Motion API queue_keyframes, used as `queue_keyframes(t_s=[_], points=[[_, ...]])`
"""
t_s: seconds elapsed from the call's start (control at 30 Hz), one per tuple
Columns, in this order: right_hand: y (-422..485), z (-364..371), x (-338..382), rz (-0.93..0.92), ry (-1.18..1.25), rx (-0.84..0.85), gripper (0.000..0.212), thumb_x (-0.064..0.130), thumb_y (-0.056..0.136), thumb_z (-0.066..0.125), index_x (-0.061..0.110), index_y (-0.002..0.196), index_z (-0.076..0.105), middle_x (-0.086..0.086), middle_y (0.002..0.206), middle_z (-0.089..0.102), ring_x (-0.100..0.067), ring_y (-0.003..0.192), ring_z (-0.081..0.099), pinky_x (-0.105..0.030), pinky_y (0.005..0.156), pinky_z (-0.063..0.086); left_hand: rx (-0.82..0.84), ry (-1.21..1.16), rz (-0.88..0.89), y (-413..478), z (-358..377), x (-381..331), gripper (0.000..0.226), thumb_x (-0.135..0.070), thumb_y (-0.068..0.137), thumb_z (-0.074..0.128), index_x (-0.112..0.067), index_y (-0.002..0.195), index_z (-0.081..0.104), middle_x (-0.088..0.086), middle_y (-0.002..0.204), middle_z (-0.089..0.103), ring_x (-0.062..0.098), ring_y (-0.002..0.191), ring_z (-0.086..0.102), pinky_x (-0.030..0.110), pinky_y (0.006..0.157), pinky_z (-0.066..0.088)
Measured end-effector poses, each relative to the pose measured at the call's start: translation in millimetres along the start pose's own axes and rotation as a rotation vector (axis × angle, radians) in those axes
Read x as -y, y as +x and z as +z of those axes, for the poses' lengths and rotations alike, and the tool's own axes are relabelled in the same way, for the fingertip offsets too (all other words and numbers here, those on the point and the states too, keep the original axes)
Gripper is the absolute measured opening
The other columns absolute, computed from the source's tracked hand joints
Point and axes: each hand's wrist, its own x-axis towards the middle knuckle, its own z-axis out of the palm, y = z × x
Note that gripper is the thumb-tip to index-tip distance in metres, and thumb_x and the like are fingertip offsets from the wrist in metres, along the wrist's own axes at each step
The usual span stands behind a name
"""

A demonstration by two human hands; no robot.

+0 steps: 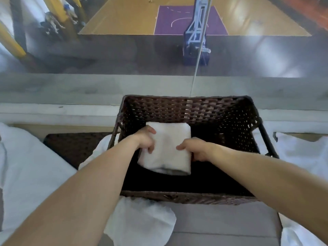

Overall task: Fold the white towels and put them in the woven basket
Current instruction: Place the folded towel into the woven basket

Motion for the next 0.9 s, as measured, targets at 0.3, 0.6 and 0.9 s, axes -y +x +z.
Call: queue_keyframes(t_s=[0.3, 0.6, 0.9], points=[[52, 27, -15, -0.108, -0.397, 0.008, 0.075, 0.033, 0.087, 0.086, 0.009, 0.149, 0.052, -0.01, 0.142, 0.063, -0.028, 0.125, 0.065, -0.042, 0.106, 0.056, 0.009, 0.521, -0.145, 20, 15, 18, 0.102, -0.003, 0.075, 0.089, -0.028, 0.155, 0.031, 0.017, 0.156, 0.025, 0.038, 0.129, 0.056, 0.042, 0.092, 0.063], [55, 14, -29, -0.756, -1.565, -0.039, 0.146, 0.102, 0.064, 0.054, 0.023, 0.171, -0.005, -0.01, 0.177, -0.018, -0.027, 0.162, -0.024, -0.055, 0.133, -0.003, -0.123, 1.384, 0.052, 30, 25, 37, 0.126, -0.051, 0.091, 0.074, -0.011, 0.169, -0.016, 0.032, 0.166, -0.036, 0.047, 0.161, -0.022, 0.055, 0.133, 0.0], [29, 22, 9, -0.607, -1.65, 0.012, 0.124, 0.091, 0.072, 0.063, 0.017, 0.165, 0.028, -0.012, 0.174, 0.017, -0.032, 0.162, 0.015, -0.058, 0.127, 0.024, -0.023, 1.362, 0.132, -5, 8, 11, 0.109, -0.052, 0.086, 0.08, -0.015, 0.169, 0.02, 0.012, 0.171, 0.022, 0.032, 0.157, 0.026, 0.048, 0.129, 0.021]])
